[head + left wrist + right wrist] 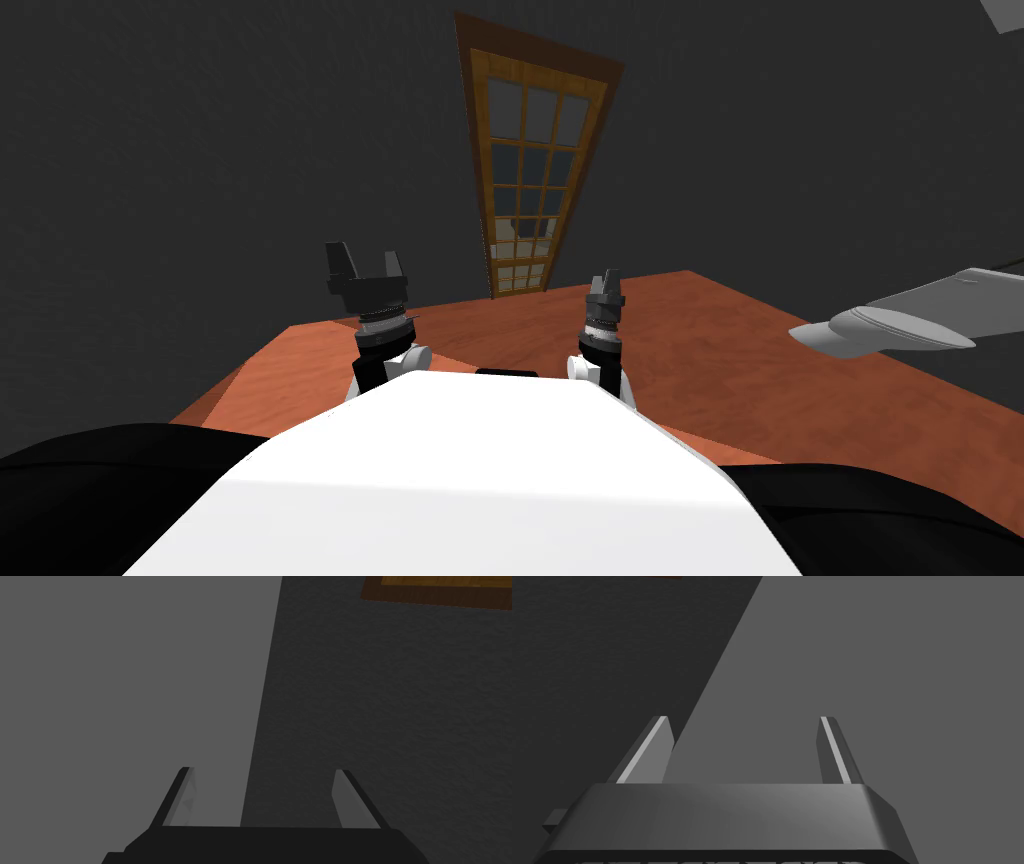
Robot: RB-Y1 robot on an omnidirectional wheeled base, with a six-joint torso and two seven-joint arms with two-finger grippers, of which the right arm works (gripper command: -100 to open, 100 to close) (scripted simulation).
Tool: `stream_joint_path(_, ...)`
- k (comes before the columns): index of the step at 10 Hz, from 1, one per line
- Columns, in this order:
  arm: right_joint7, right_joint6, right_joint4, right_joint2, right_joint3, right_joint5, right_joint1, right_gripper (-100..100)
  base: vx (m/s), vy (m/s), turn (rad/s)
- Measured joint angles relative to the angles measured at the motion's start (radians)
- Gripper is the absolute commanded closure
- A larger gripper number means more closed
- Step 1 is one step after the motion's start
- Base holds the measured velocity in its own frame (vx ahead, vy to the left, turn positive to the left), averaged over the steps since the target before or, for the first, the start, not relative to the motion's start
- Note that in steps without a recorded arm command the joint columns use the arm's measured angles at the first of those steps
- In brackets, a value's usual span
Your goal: Pull the door open
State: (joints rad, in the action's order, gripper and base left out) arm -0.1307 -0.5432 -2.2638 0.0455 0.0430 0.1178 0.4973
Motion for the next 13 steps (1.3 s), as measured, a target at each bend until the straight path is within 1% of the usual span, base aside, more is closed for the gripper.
stream_joint_path(2,-0.017,-0.007,0.033,-0.019,-0.004,0.001,-0.011,-100,0.161,0.067,-0.013)
stream_joint_path(3,-0.034,-0.012,0.054,-0.02,0.005,0.008,-0.019,-100,0.158,0.067,-0.003)
stream_joint_path(7,-0.083,-0.031,0.132,-0.053,0.002,0.014,-0.045,-100,0.144,0.08,-0.007)
stream_joint_path(10,-0.126,-0.054,0.206,-0.072,0.004,0.021,-0.068,-100,0.139,0.082,-0.01)
stream_joint_path(11,-0.142,-0.065,0.23,-0.08,0.006,0.024,-0.069,-100,0.118,0.073,-0.01)
stream_joint_path(13,-0.172,-0.074,0.277,-0.088,0.009,0.031,-0.091,-100,0.109,0.062,-0.006)
